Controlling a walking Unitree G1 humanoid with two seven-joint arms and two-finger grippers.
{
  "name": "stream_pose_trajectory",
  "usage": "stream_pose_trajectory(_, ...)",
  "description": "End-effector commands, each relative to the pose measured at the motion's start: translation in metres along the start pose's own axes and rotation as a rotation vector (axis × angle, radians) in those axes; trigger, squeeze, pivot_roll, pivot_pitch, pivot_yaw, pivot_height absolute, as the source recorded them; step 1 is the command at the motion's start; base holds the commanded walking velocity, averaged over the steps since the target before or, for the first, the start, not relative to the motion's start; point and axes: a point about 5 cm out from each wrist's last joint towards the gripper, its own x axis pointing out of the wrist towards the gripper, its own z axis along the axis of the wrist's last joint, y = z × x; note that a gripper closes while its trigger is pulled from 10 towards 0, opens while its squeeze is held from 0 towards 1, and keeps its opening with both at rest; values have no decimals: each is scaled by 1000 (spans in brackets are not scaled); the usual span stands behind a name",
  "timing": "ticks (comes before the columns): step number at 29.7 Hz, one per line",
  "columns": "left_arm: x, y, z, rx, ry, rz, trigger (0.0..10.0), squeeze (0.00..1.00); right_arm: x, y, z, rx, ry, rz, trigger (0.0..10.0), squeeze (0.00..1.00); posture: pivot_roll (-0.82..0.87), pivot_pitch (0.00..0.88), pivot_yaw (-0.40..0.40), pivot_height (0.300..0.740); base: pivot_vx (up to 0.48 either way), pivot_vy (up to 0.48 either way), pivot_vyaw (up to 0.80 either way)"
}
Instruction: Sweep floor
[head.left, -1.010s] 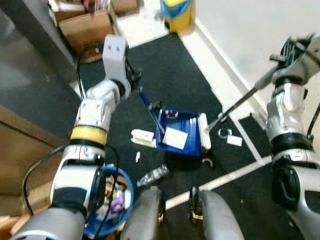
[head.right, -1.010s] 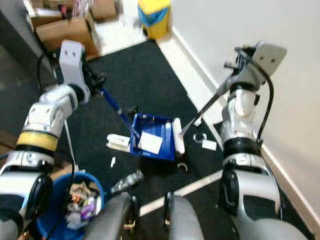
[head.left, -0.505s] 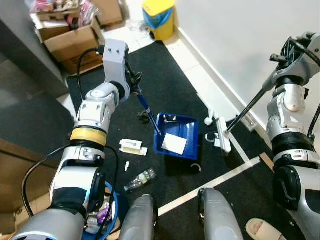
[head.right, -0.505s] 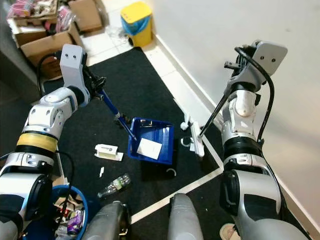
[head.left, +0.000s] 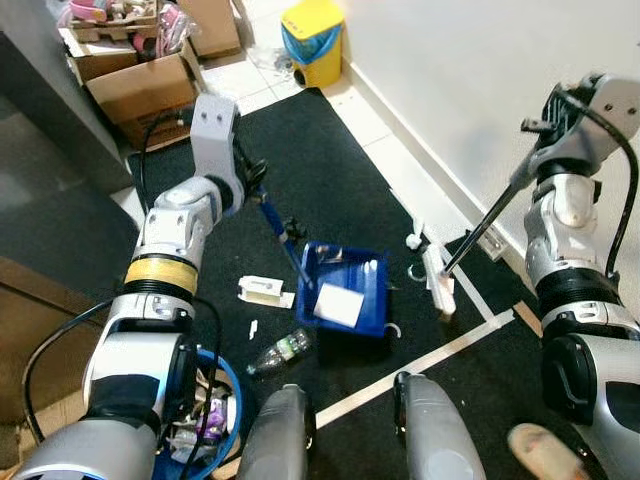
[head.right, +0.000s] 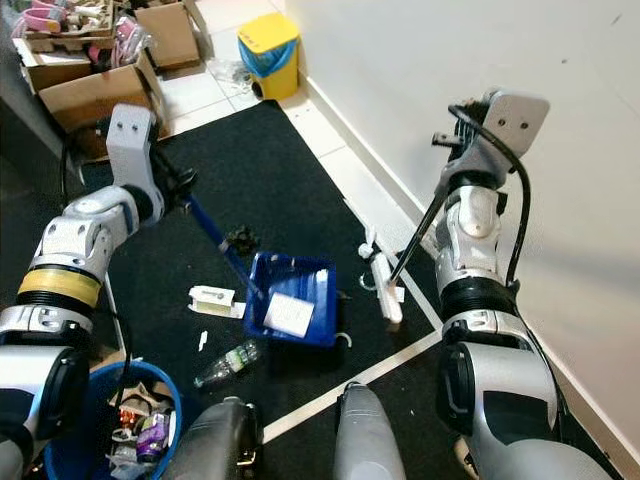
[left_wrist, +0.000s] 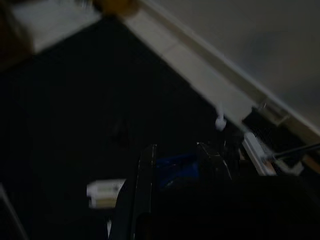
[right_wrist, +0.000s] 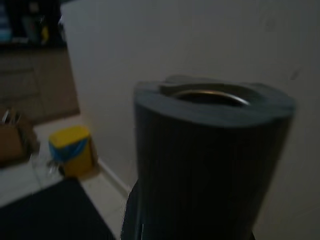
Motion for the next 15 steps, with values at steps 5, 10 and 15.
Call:
stream_pose_trajectory(5,3,11,0,3,10,34,10000,0,-4,10,-2,-28,-28,25,10000,0,37,206,65,740,0,0,0)
stream_pose_trajectory(10,5,14,1,111,31,85,10000,0,-4,18,0,-17,-59,52,10000,0,45,238,68,740,0,0,0)
stream_pose_trajectory(15,4,20,6,207,35,136,10000,0,-2,22,4,-23,-70,65,10000,0,62,265,70,740,0,0,0)
